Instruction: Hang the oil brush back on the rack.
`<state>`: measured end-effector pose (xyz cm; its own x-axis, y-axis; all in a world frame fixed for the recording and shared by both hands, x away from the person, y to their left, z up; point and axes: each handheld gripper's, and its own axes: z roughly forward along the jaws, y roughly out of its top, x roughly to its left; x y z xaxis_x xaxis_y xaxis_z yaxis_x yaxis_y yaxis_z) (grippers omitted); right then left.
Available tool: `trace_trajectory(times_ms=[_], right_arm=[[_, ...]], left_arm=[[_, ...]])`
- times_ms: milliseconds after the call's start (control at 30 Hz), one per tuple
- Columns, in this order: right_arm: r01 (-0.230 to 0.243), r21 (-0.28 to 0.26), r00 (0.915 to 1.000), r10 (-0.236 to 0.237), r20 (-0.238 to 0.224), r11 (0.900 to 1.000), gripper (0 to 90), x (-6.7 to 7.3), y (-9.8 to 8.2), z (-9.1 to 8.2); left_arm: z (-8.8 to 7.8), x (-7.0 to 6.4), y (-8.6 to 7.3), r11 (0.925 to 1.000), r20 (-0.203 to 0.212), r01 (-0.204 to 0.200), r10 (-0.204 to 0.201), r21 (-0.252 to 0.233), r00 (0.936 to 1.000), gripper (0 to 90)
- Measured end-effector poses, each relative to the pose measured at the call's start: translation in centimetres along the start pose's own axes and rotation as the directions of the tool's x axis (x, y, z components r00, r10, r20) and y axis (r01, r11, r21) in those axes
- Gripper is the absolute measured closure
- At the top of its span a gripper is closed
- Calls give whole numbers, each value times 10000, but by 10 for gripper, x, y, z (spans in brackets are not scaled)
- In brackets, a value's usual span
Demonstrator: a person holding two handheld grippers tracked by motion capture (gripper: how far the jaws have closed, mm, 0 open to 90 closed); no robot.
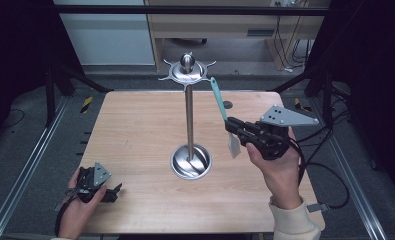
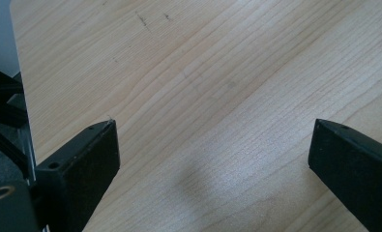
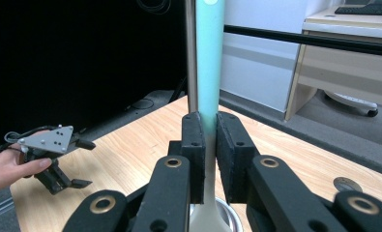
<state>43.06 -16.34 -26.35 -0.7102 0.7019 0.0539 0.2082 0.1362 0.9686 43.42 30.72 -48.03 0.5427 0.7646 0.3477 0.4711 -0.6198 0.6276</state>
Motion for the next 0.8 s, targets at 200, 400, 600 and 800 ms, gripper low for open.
trace_trajectory(times_ms=[200,400,600,800], right_arm=[[26,75,10000,-26,-37,10000,824,1,-1,4],[-15,124,10000,15,-9,9999,823,2,-2,8],[6,87,10000,-6,61,10000,823,2,-3,10],[126,42,9994,-127,325,9999,823,5,-5,16]], left_arm=[[0,0,0,10000,-2,-8,8,10,10000,38],[0,0,0,10000,17,-14,14,31,10000,38],[0,0,0,10000,3,-9,9,23,10000,38],[0,-1,0,10000,5,0,0,-1,10000,38]])
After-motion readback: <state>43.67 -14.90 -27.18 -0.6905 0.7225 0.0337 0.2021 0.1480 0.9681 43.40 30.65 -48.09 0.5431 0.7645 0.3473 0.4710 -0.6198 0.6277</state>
